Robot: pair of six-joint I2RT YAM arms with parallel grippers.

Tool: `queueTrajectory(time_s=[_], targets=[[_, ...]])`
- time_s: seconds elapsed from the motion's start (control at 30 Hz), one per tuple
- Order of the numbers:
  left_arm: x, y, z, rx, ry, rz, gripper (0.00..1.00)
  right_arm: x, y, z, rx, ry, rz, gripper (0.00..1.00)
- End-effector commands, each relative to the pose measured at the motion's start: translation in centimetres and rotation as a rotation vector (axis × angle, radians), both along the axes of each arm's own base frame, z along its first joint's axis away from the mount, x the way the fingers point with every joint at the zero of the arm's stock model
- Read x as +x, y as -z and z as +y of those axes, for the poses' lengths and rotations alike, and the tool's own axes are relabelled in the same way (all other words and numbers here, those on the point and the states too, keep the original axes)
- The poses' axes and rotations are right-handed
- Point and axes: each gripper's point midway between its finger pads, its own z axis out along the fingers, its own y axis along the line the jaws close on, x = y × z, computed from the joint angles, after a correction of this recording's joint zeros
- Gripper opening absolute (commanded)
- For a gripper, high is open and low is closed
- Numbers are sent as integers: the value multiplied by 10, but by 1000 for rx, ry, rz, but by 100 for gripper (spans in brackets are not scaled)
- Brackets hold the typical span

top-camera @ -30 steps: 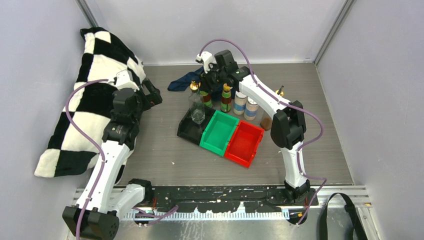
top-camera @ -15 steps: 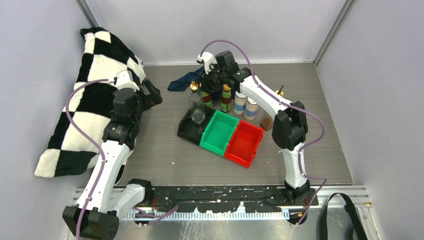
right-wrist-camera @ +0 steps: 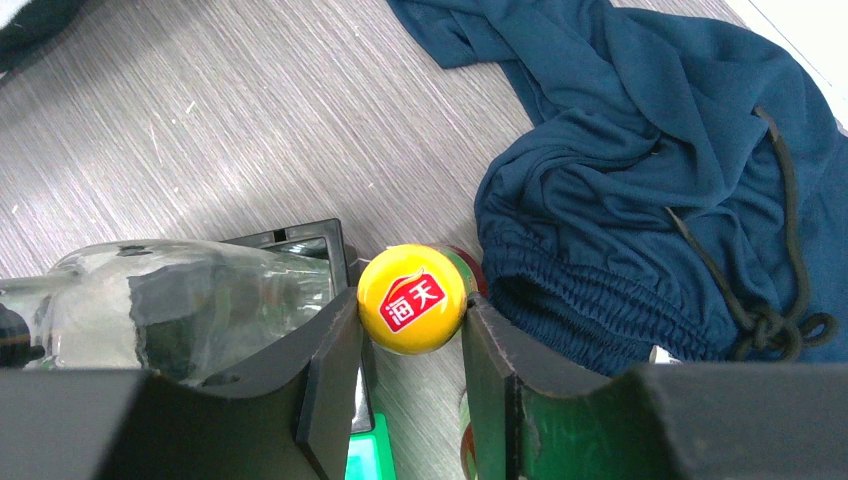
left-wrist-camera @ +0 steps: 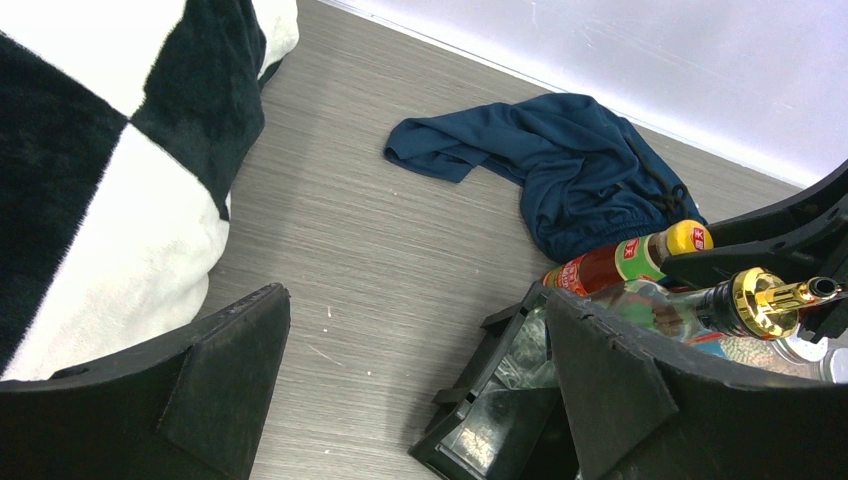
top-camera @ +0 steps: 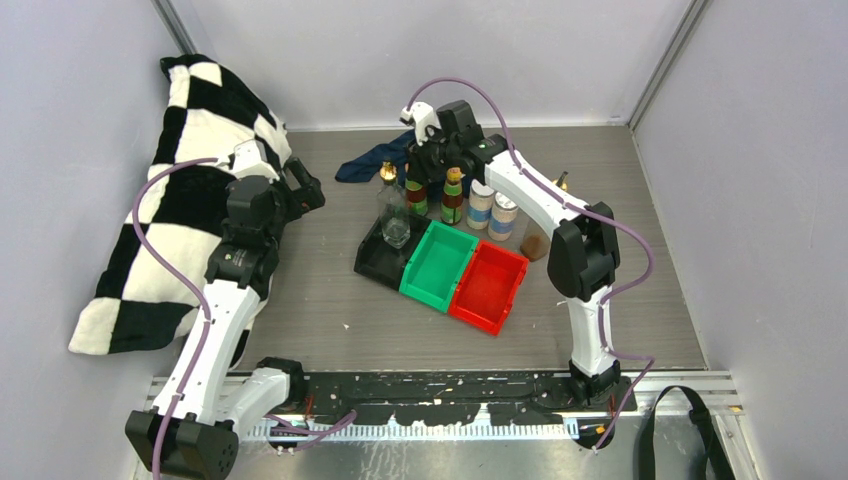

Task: Organize the condiment bottles
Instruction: Pick up the bottle from the center of the board.

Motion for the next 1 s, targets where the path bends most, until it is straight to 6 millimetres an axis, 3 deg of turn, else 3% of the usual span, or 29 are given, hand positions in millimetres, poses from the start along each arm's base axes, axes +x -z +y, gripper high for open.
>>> queueTrajectory(time_s=[0.0, 0.97], targets=[[4, -10, 0, -16, -2, -45, 100, 8, -82, -2, 107, 19, -181, 1], [4, -10, 1, -12, -4, -43, 99, 2, -159, -3, 178, 3, -292, 1]])
